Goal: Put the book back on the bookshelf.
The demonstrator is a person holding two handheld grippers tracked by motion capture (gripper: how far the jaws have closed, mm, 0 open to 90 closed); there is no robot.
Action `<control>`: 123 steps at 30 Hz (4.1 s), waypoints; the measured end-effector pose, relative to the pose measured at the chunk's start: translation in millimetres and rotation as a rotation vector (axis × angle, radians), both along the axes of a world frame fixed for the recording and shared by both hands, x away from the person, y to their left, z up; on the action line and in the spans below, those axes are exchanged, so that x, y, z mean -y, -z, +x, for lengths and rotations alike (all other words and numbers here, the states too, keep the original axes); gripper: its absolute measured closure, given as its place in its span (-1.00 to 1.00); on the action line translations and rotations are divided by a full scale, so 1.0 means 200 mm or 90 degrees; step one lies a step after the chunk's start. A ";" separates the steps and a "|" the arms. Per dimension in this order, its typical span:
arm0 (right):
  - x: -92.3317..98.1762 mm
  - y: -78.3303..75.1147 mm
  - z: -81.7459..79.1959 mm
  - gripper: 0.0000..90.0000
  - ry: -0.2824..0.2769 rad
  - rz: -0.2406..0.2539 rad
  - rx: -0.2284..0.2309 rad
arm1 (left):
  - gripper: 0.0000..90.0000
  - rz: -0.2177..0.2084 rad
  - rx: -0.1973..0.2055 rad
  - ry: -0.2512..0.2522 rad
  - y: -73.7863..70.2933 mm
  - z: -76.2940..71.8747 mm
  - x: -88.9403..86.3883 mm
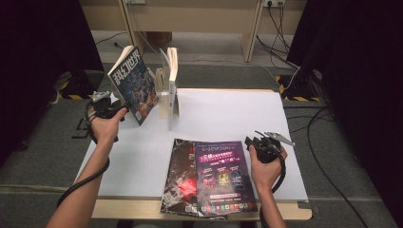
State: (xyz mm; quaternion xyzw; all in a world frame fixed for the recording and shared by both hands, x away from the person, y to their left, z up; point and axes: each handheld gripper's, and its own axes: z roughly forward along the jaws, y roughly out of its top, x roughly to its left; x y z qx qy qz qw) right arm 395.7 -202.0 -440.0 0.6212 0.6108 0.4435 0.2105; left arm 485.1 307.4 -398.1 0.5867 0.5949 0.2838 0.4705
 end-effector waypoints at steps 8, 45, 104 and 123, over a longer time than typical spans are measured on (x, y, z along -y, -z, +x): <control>-0.02 0.00 0.01 0.37 -0.018 -0.012 -0.034 | 0.02 -0.017 -0.022 0.029 0.03 -0.12 0.04; 0.00 0.12 0.12 0.18 -0.094 -0.023 -0.296 | -0.02 -0.021 -0.215 0.362 0.31 -0.40 0.74; -0.16 0.13 0.05 0.33 -0.098 -0.026 -0.308 | 0.30 -0.062 -0.271 0.316 0.43 -0.44 0.92; -0.17 0.14 0.05 0.29 -0.118 -0.002 -0.309 | 0.64 -0.158 -0.301 0.346 0.46 -0.46 0.96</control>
